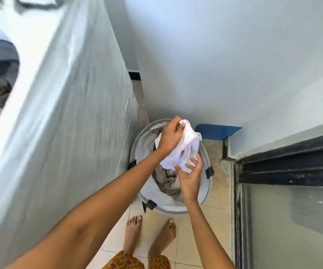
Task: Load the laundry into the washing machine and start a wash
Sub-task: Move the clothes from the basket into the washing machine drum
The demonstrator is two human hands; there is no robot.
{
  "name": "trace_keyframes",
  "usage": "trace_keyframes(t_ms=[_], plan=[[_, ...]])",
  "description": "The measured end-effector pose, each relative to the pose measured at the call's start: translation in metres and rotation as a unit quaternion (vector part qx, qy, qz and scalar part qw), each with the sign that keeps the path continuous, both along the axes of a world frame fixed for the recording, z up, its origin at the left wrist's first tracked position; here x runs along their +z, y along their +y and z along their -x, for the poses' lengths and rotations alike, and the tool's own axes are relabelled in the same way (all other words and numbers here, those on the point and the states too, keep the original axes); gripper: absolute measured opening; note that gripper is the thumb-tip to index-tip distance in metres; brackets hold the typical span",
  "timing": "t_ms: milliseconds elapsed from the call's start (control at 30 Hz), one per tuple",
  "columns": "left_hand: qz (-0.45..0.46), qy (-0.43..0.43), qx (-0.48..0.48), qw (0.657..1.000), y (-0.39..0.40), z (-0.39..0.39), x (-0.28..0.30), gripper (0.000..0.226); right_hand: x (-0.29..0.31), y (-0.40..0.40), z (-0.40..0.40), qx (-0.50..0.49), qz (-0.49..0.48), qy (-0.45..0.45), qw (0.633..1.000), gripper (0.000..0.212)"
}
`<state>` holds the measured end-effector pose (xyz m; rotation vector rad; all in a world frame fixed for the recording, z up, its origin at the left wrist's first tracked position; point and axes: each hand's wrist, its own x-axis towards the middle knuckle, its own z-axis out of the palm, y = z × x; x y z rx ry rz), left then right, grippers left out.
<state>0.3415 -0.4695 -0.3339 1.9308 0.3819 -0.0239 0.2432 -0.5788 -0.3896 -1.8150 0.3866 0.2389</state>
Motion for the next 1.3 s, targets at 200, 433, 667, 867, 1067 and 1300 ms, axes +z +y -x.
trace_keyframes(t_ms=[200,433,667,867,1067,1300], plan=[[-0.010,0.035,0.019,0.999,-0.001,0.005,0.059,0.012,0.072,-0.007,-0.033,0.091,0.123,-0.027,0.988,0.014],[0.072,0.116,0.161,0.978,0.014,0.016,0.092,0.013,0.126,-0.046,-0.035,0.033,0.121,-0.062,0.990,0.012],[0.436,0.171,0.237,0.852,-0.022,0.008,0.151,0.023,0.151,-0.007,-0.009,0.126,0.061,0.030,0.990,0.064],[0.306,0.118,0.226,0.917,-0.008,-0.001,0.181,0.036,0.181,-0.019,-0.021,0.053,0.093,0.027,0.994,0.020],[0.006,0.147,0.183,0.972,0.028,0.015,0.183,0.028,0.223,-0.056,-0.036,0.074,0.199,-0.081,0.974,0.013],[0.255,0.005,0.171,0.952,0.033,0.009,0.235,0.020,0.269,-0.049,-0.045,-0.003,0.158,-0.166,0.973,0.020]])
